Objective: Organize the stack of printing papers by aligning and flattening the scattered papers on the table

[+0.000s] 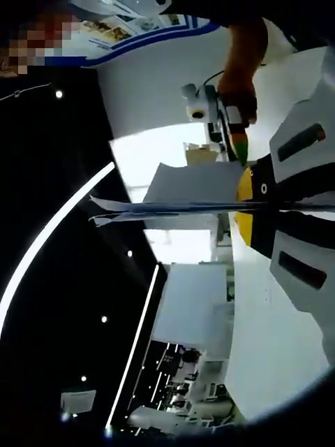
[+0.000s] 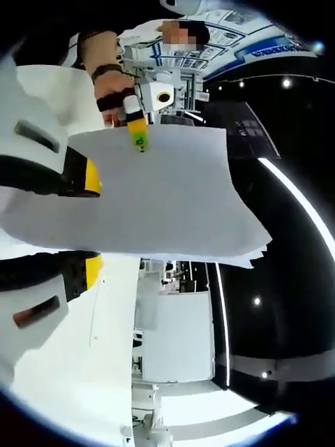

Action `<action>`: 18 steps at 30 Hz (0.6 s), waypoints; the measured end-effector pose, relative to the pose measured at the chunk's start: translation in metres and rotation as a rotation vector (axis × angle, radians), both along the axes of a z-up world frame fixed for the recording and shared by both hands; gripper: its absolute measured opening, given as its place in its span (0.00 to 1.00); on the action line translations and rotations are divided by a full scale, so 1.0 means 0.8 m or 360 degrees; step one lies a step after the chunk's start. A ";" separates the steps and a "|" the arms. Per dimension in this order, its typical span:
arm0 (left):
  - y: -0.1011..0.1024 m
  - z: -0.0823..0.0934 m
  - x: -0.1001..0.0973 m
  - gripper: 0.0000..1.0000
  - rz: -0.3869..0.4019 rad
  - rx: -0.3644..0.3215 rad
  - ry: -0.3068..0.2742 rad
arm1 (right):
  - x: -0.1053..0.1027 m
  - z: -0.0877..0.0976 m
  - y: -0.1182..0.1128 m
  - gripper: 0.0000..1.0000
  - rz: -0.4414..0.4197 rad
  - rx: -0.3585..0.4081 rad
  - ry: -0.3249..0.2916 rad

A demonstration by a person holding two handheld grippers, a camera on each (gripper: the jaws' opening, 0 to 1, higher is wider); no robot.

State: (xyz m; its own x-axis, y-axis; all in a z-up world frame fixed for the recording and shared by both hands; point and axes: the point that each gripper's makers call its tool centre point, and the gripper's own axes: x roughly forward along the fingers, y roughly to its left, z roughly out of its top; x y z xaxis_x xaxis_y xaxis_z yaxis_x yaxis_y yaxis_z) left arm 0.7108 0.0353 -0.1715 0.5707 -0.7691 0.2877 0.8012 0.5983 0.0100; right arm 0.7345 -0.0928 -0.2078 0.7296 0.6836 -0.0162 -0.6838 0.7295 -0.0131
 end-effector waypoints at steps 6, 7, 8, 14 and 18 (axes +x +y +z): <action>0.002 0.008 -0.010 0.06 -0.0078 -0.0007 0.0000 | -0.008 0.000 -0.004 0.27 0.0037 -0.0024 -0.0022; 0.002 0.010 -0.013 0.06 -0.0099 -0.0015 -0.0003 | -0.009 0.001 -0.005 0.27 0.0045 -0.0023 -0.0029; 0.003 0.013 -0.016 0.06 -0.0121 -0.0023 -0.0010 | -0.011 0.003 -0.005 0.28 0.0056 -0.0021 -0.0037; 0.006 0.029 -0.032 0.06 -0.0290 -0.0146 0.0033 | -0.025 0.019 -0.001 0.31 0.0180 0.0054 -0.0093; 0.013 0.041 -0.041 0.06 -0.0417 -0.0294 0.0092 | -0.033 0.025 0.004 0.35 0.0262 0.0123 -0.0100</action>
State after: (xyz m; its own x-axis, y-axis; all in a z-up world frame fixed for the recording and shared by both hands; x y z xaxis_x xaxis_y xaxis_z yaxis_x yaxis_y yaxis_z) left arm 0.6783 0.0456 -0.1391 0.3795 -0.8297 0.4093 0.9244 0.3589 -0.1294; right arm 0.7084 -0.0893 -0.1880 0.6057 0.7914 0.0829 -0.7937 0.6082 -0.0075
